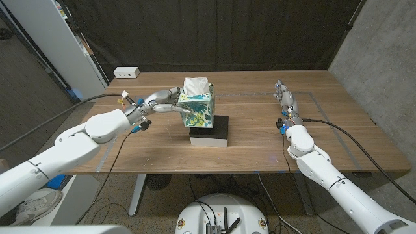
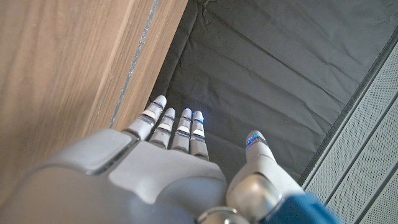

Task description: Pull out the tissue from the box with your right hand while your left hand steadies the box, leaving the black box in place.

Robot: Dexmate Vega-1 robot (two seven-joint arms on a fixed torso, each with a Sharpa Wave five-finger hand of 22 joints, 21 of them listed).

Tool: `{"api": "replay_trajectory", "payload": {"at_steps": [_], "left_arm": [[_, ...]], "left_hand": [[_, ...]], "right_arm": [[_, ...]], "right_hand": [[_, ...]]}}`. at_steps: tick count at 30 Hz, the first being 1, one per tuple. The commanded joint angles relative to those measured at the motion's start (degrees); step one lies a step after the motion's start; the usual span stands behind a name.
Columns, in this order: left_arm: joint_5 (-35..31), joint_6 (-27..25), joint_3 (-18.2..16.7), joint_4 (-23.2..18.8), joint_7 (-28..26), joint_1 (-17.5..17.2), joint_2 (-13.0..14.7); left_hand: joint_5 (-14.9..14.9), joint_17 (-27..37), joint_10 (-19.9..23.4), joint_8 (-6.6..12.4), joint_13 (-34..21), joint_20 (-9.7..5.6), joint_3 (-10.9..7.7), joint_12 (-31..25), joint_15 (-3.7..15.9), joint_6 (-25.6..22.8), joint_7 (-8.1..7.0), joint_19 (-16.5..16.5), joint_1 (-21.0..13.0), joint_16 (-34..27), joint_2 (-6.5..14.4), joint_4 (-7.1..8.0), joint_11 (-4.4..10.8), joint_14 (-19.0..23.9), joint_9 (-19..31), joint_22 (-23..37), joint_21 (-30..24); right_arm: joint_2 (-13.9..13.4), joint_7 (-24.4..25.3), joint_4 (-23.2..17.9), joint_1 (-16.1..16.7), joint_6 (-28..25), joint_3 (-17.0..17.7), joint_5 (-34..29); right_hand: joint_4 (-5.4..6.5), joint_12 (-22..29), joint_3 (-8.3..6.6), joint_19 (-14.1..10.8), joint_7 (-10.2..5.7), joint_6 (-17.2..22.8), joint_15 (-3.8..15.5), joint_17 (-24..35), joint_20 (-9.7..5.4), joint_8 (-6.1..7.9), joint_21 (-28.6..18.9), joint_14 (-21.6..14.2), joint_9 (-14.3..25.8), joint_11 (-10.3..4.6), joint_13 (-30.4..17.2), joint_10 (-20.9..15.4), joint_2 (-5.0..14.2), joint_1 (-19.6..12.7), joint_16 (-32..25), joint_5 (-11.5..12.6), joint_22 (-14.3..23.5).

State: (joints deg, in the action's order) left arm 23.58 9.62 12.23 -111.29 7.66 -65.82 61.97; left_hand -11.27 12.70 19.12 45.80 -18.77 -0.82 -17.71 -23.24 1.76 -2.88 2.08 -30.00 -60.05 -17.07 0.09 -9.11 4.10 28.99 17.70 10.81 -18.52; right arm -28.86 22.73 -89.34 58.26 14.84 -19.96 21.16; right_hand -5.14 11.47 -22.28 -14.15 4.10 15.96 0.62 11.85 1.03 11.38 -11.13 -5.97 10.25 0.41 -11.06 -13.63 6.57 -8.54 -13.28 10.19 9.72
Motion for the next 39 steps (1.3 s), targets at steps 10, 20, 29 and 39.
{"api": "replay_trajectory", "payload": {"at_steps": [10, 20, 29, 39], "left_arm": [[-2.9, -2.3, -6.4, -6.1, -3.3, -4.5, 2.8], [-3.4, -3.0, -8.0, -6.7, -3.3, -6.0, 1.9], [-3.3, -2.8, -8.1, -5.5, -2.6, -6.0, 0.7], [-4.1, -2.4, -8.6, -5.5, -2.7, -6.6, 0.2]], "left_hand": [[-0.5, 0.7, -0.2, 0.39, -0.6, -0.81, 0.42, -0.3, 8.66, 0.4, 0.17, -0.3, -0.6, -0.4, 1.0, -0.28, 0.11, 0.7, 0.2, 0.1, 0.1], [-0.5, 0.9, -0.3, 0.61, -0.8, -0.88, 0.69, -0.5, 8.91, 0.5, 0.12, -0.2, -0.6, -0.7, 1.2, -0.24, 0.1, 1.1, 0.3, 0.0, 0.3], [-0.5, 1.1, -0.3, 0.75, -1.0, -0.99, 0.87, -0.6, 8.93, 0.6, 0.1, 0.1, -0.6, -0.7, 1.2, -0.22, 0.06, 1.1, 0.3, 0.0, 0.4], [-0.6, 1.3, -0.6, 0.98, -1.2, -1.02, 1.13, -0.6, 9.02, 0.7, 0.09, 0.2, -0.7, -0.7, 1.4, -0.2, 0.02, 1.0, 0.4, 0.0, 0.6]], "right_arm": [[-0.4, -0.7, 0.3, 0.2, 0.7, 0.3, 0.4], [-0.8, -0.8, -0.4, 0.6, 0.3, 0.5, 0.7], [-1.2, -0.9, -1.5, 1.4, -0.1, 0.6, 0.9], [-2.0, 0.2, -5.1, 4.3, -0.7, 1.4, 1.0]], "right_hand": [[-0.37, -0.2, -0.06, 0.2, 0.23, 0.3, -0.05, 0.2, -0.03, -0.33, 0.0, -0.4, 0.2, 0.06, -0.1, -0.4, 0.16, 0.5, 0.2, -0.1, 0.2], [-0.42, -0.3, -0.05, 0.3, 0.25, 0.3, -0.08, 0.2, -0.09, -0.32, 0.0, -0.4, 0.2, 0.11, -0.1, -0.3, 0.2, 0.6, 0.2, -0.1, 0.2], [-0.47, -0.3, -0.05, 0.3, 0.29, 0.2, 0.05, 0.2, -0.13, -0.35, 0.0, -0.2, 0.2, 0.16, -0.1, -0.3, 0.25, 0.6, 0.3, 0.0, 0.2], [-0.57, -0.4, -0.12, 0.4, 0.22, 0.1, 0.16, 0.2, -0.26, -0.41, 0.1, 0.0, 0.2, 0.24, -0.1, 0.0, 0.42, 0.5, 0.4, 0.0, 0.2]]}}
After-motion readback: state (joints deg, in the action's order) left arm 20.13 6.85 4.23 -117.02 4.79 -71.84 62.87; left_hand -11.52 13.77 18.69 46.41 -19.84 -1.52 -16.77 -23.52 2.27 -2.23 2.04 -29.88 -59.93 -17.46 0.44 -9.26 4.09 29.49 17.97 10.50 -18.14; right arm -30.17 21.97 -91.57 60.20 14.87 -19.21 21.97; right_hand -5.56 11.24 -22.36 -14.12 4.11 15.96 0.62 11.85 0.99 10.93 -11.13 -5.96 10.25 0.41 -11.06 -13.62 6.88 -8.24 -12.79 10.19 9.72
